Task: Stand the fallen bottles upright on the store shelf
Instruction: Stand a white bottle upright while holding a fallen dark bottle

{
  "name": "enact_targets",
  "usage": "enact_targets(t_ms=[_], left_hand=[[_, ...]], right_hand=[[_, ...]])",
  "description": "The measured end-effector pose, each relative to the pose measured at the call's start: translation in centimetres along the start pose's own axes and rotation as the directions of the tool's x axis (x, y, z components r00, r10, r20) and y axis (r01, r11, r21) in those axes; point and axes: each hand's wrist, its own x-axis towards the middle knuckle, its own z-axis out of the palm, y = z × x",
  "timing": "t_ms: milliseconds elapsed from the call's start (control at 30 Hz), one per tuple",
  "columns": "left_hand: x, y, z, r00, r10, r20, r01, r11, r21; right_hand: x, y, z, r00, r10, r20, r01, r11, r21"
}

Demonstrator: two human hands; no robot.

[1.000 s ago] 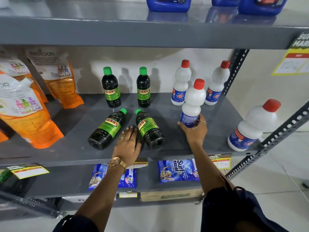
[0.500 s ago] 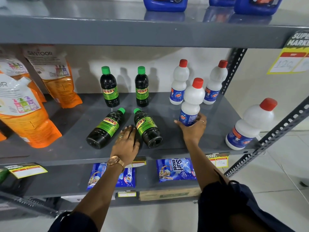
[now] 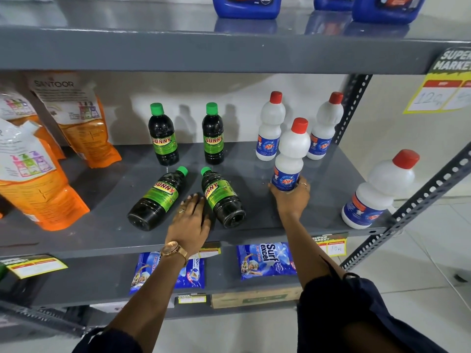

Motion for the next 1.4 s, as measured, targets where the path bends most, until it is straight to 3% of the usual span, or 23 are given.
enact_targets(t_ms=[233, 400, 633, 1400], left_hand=[[0.0, 0.2, -0.1, 1.000, 0.007, -0.015, -0.006, 1.000, 0.010], [-0.2, 0.3, -0.3, 1.000, 0.001, -0.006, -0.001, 1.000, 0.003], [-0.2, 0.5, -0.3, 1.000, -0.007, 0.003, 0.007, 1.000, -0.001], [0.0, 0.7, -0.2, 1.000, -0.011, 0.022, 0.010, 1.000, 0.017]], right_hand=[[-0.4, 0.0, -0.5, 0.999, -0.006, 0.051, 0.004, 0.999, 0.040], [-1.2, 0.0, -1.5, 0.998, -0.007, 0.066, 0.009, 0.999, -0.033], [-6.6, 2.3, -5.3, 0.991, -0.135, 0.001, 0.135, 0.987, -0.083], [-7.8, 3.3, -7.3, 0.992, -0.121, 0.025, 0.123, 0.990, -0.067]])
